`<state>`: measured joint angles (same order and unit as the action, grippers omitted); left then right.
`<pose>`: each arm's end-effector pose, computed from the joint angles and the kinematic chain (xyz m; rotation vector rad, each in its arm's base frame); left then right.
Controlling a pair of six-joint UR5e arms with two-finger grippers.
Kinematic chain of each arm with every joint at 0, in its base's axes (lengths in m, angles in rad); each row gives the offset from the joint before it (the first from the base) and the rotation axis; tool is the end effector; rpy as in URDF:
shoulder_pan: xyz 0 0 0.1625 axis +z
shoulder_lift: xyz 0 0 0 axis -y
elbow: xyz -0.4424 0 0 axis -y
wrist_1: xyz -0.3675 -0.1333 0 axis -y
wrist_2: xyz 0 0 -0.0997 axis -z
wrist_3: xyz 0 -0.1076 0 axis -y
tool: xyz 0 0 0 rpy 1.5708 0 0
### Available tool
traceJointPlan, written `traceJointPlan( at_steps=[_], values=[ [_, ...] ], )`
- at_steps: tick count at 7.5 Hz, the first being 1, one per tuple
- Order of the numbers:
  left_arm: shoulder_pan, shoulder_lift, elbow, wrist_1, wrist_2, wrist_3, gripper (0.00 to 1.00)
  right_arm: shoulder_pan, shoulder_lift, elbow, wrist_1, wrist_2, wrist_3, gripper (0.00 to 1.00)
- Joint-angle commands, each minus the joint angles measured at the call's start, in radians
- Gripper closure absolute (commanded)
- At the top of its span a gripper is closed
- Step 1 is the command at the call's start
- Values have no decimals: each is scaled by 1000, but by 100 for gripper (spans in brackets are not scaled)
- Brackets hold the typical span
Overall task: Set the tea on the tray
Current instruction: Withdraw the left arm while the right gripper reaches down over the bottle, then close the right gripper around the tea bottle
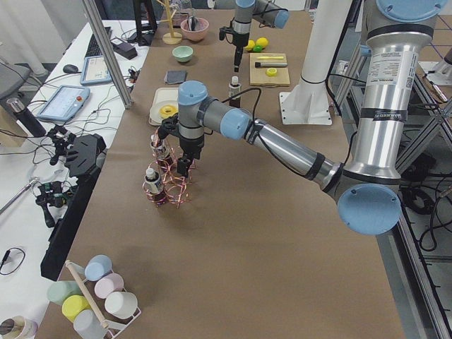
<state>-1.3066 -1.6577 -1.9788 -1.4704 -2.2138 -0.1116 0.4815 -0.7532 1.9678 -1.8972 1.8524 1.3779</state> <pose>0.0608 -0.4880 0.4699 0.2562 0.6963 0.2724 -0.4786 -0.3667 0.1085 0.0439 -0.9196 0.1429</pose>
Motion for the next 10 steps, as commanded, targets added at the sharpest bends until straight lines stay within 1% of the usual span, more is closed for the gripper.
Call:
traceJointPlan(
  at_steps=[1, 2, 3, 4, 6, 7, 8, 9, 10],
  values=[
    [-10, 22, 0, -11, 0, 17, 3, -29, 64, -105, 0, -44, -25, 13],
    [-10, 26, 0, -11, 0, 17, 3, -29, 90, -151, 0, -47, -72, 14],
    [-10, 36, 1, -30, 0, 15, 3, -29, 97, -162, -2, -47, -85, 17],
    [-10, 48, 5, -57, 0, 13, 3, -29, 94, -162, -2, -47, -85, 22],
    [-10, 49, 11, -60, -1, 10, 3, -29, 88, -167, -2, -58, -85, 41],
    [-10, 47, 12, -60, -1, 10, 3, -29, 91, -176, 0, -58, -85, 49],
    [-10, 46, 18, -62, -1, 9, 3, -29, 95, -179, 0, -58, -85, 59],
    [-8, 44, 18, -62, -1, 9, 3, -29, 94, -184, 0, -58, -85, 82],
    [-8, 39, 18, -62, -1, 7, 3, -26, 95, -184, 0, -59, -95, 100]
  ],
)
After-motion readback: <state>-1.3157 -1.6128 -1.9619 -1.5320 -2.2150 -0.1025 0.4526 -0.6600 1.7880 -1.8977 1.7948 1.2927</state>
